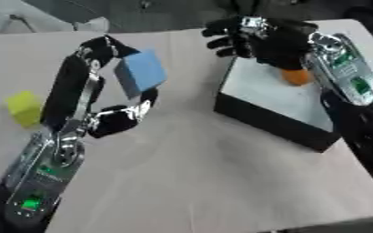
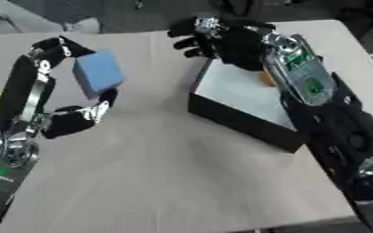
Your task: Pick up the objects with one hand, pass them to the other hand, and then place them into the box on the other side of the table.
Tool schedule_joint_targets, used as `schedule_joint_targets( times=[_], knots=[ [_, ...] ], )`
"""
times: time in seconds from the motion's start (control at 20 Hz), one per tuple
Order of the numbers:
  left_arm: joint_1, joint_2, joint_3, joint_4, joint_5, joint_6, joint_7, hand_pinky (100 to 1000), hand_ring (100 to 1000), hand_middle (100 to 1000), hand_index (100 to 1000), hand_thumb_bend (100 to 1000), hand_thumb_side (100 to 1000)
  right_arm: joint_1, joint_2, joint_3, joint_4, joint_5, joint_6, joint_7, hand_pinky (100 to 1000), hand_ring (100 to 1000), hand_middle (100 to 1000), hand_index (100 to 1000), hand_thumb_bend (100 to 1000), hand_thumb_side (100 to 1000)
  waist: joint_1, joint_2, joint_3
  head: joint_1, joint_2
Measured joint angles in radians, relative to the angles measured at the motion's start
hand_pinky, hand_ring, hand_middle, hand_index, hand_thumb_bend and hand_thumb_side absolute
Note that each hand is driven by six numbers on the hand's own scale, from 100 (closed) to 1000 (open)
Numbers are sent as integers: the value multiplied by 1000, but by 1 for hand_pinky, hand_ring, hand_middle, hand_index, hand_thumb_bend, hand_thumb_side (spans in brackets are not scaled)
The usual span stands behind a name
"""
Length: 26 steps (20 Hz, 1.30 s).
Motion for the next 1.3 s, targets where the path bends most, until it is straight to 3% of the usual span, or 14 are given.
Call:
schedule_joint_targets(
  times=[0.3,0.45,0.6,0.7,1.3],
  knots=[
    [-14,-1,0,0,2,-9,17,804,651,580,592,100,100,-7,4,12,4,-5,1,35,1000,1000,1000,1000,100,956,0,0,1,-3,0],
    [-22,-9,-1,0,0,-16,23,804,653,582,592,100,100,-8,4,18,15,-20,-2,68,1000,1000,1000,1000,100,930,0,0,2,-4,0],
    [-30,-9,-5,0,-6,-24,24,803,655,584,593,100,100,-8,4,24,22,-41,-7,101,1000,1000,1000,1000,100,578,-2,0,2,-4,0],
    [-37,-9,-7,0,-16,-30,24,803,657,585,593,100,100,-10,4,31,25,-62,-13,125,1000,1000,1000,1000,100,519,-3,0,1,-4,0],
    [-73,-8,-50,-13,-129,-155,34,798,691,611,602,100,100,-49,23,56,49,-119,-14,175,1000,1000,1000,1000,100,557,-6,0,1,-4,1]
  ],
)
